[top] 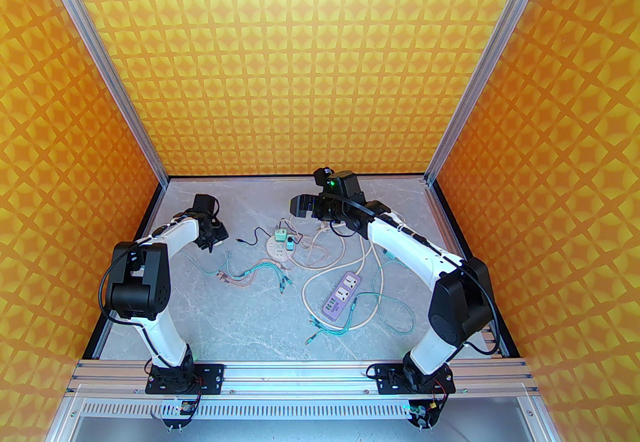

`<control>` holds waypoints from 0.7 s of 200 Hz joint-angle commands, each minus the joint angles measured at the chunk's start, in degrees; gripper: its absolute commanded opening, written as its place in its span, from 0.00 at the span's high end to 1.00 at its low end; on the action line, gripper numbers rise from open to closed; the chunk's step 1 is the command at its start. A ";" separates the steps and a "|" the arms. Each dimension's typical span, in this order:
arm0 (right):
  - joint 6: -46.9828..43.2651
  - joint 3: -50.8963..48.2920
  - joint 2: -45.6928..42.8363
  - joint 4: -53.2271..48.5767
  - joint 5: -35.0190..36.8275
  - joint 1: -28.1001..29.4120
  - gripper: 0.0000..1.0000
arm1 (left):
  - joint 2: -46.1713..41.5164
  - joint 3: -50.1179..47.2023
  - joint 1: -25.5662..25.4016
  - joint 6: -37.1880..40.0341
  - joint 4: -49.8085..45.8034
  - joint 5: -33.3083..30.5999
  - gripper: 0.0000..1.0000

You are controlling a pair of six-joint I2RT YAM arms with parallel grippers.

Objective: Pull the plug off the socket

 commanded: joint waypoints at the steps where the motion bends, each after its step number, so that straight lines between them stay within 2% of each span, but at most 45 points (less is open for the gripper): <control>1: 0.25 1.49 -0.16 1.23 -0.19 0.24 0.02 | -2.75 1.63 0.32 -0.24 -5.26 1.66 0.21; 20: -0.77 1.68 0.43 1.17 0.69 0.16 0.01 | -6.17 1.84 -0.12 -0.24 -7.95 1.67 0.00; 50: -1.64 1.34 0.28 1.48 2.83 -0.37 0.02 | -13.84 -0.71 -0.86 0.72 -9.67 1.51 0.01; 94: -2.06 -0.08 -1.49 0.93 5.80 -0.46 0.02 | -24.62 -6.47 -1.33 0.67 -5.03 0.73 0.01; 140: -4.50 1.45 -3.27 -5.55 8.82 1.10 0.02 | -34.07 -11.00 -6.74 1.56 2.94 0.83 0.01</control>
